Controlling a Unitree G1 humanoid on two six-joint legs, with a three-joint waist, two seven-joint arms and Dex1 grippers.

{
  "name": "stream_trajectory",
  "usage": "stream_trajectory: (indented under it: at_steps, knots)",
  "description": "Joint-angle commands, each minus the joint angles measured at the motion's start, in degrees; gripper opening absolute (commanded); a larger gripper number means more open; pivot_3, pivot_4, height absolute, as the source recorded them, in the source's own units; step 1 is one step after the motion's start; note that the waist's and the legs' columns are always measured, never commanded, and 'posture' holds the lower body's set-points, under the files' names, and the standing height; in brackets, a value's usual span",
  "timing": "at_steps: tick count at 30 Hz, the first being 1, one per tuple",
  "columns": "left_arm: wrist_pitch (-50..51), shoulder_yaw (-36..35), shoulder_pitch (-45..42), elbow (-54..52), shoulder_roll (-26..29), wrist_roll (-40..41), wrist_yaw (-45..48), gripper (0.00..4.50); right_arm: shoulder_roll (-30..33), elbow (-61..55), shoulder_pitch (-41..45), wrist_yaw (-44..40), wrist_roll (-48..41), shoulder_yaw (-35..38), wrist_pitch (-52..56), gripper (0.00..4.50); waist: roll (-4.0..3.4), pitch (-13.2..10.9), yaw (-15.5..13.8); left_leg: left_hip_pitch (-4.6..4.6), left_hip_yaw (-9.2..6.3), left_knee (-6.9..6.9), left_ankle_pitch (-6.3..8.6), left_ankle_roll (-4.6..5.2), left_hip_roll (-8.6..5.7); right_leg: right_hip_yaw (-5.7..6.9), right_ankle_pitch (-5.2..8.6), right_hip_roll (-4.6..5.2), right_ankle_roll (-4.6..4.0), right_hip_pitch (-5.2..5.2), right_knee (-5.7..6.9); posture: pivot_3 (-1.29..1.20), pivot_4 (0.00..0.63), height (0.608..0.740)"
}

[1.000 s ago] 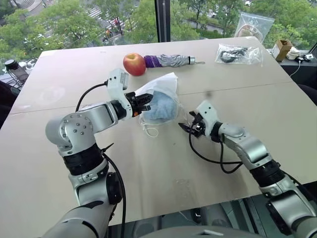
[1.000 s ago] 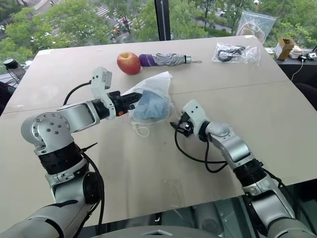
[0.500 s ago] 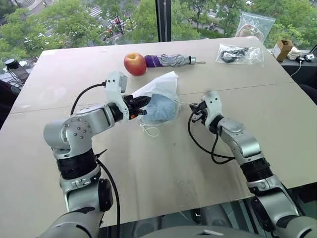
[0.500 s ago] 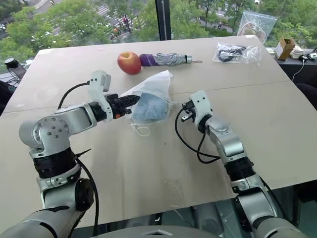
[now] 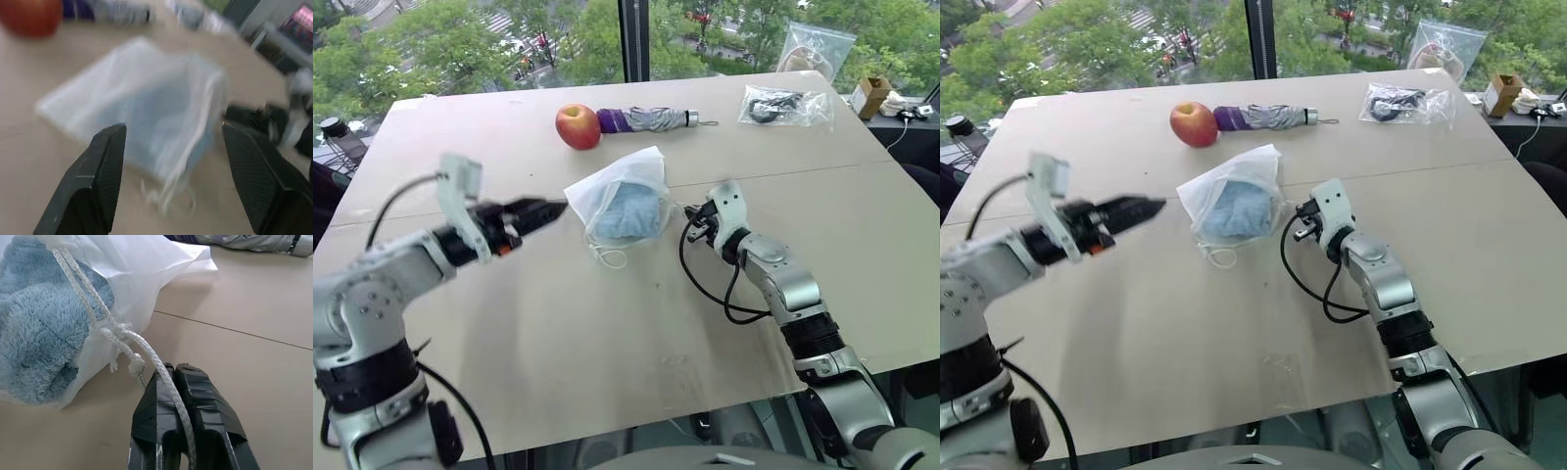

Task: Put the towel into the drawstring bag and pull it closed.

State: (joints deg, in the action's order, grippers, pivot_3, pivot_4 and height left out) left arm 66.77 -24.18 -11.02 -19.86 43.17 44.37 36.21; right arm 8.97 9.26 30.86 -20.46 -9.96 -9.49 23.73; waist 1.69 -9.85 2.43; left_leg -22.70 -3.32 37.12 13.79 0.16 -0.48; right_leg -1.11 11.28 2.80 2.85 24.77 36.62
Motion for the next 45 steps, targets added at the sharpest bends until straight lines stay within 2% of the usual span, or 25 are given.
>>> stream_trajectory:
  at_steps: [1,5,7,14,19,24,33,38,39,40,45]
  knots:
    - [-10.48,11.18,6.22,-2.8,1.83,-9.42,1.4,3.17,-0.56,-0.81,1.33,-0.36,0.01,1.39,-0.79,0.0,-0.07,-0.04,-0.41,0.01,-0.01,-0.02,0.0,0.0,-0.01,-0.01,0.0,0.02,-0.01,0.0,0.0,0.0,0.15,0.74]
    - [-21.1,19.21,6.68,1.74,-2.75,-17.76,-1.5,3.17,-1.19,-1.21,1.41,-0.62,0.38,1.41,-0.53,0.0,-0.27,-0.03,-1.45,0.07,0.09,0.02,-0.06,-0.08,0.01,0.15,0.11,0.05,-0.29,-0.11,0.0,0.0,0.15,0.74]
    - [-23.55,19.42,5.09,4.65,-7.26,-18.54,-3.65,3.17,-1.19,-1.34,1.4,-0.74,0.56,1.52,-0.4,0.0,-0.39,-0.01,-1.92,0.14,0.14,0.05,-0.09,-0.08,0.0,0.14,0.09,0.05,-0.32,-0.19,0.0,0.0,0.15,0.74]
    - [-27.84,19.72,3.83,7.48,-15.94,-20.72,-7.74,3.17,-0.43,-2.64,0.68,-0.85,0.75,1.83,0.61,0.0,-0.38,-0.01,-1.72,0.69,0.12,0.19,-0.1,-0.06,0.0,0.21,0.12,0.03,-0.27,-0.84,-0.02,0.0,0.15,0.74]
    - [-35.48,22.2,3.88,8.0,-19.5,-24.74,-8.66,3.17,-0.61,-2.79,0.59,-0.72,0.86,1.7,0.92,0.0,-0.39,-0.01,-1.66,0.75,0.09,0.11,-0.1,-0.06,0.04,0.24,0.09,-0.02,-0.32,-0.9,-0.02,0.0,0.15,0.74]
    - [-43.22,25.78,1.87,14.32,-21.98,-31.78,-11.46,3.17,-1.26,-2.29,0.95,-0.87,0.76,1.63,0.7,0.0,-0.39,-0.01,-1.7,0.73,0.09,0.09,-0.09,-0.06,0.03,0.25,0.09,-0.02,-0.32,-0.9,-0.09,0.0,0.15,0.74]
    - [-47.36,25.0,0.21,18.66,-25.94,-35.38,-15.12,3.17,-1.7,-2.84,0.41,-0.69,1.15,1.44,0.9,0.0,-0.39,-0.01,-1.65,0.76,0.07,0.08,-0.09,-0.06,0.04,0.28,0.11,-0.03,-0.26,-0.93,-0.09,0.0,0.15,0.74]
    - [-49.04,23.36,1.57,19.42,-26.21,-37.52,-18.34,0.91,-1.61,-2.84,0.3,-0.44,1.23,1.84,0.57,0.0,-0.39,-0.01,-1.52,0.82,0.08,0.08,-0.1,-0.06,0.07,0.27,0.2,-0.04,-0.12,-0.97,-0.08,0.0,0.15,0.74]
    - [-49.26,22.54,1.42,19.94,-26.39,-37.72,-19.53,0.31,-1.63,-2.64,0.42,-0.43,1.25,1.88,0.47,0.0,-0.39,-0.01,-1.52,0.83,0.08,0.08,-0.09,-0.06,0.08,0.27,0.2,-0.05,-0.12,-0.98,-0.08,0.0,0.15,0.74]
    - [-49.03,21.69,1.21,20.32,-26.58,-37.63,-20.57,0.07,-1.67,-2.46,0.55,-0.38,1.3,1.93,0.35,0.0,-0.39,-0.01,-1.49,0.84,0.08,0.08,-0.09,-0.06,0.09,0.27,0.2,-0.07,-0.12,-0.98,-0.08,0.0,0.15,0.74]
    - [-50.7,19.49,0.13,21.99,-26.65,-38.42,-24.73,0.07,-1.98,-1.53,1.36,0.75,2.03,2.72,-1.62,0.0,-0.4,-0.01,-1.15,0.91,0.08,0.06,-0.09,-0.06,0.22,0.28,0.21,-0.2,-0.11,-0.98,-0.04,0.0,0.15,0.74]
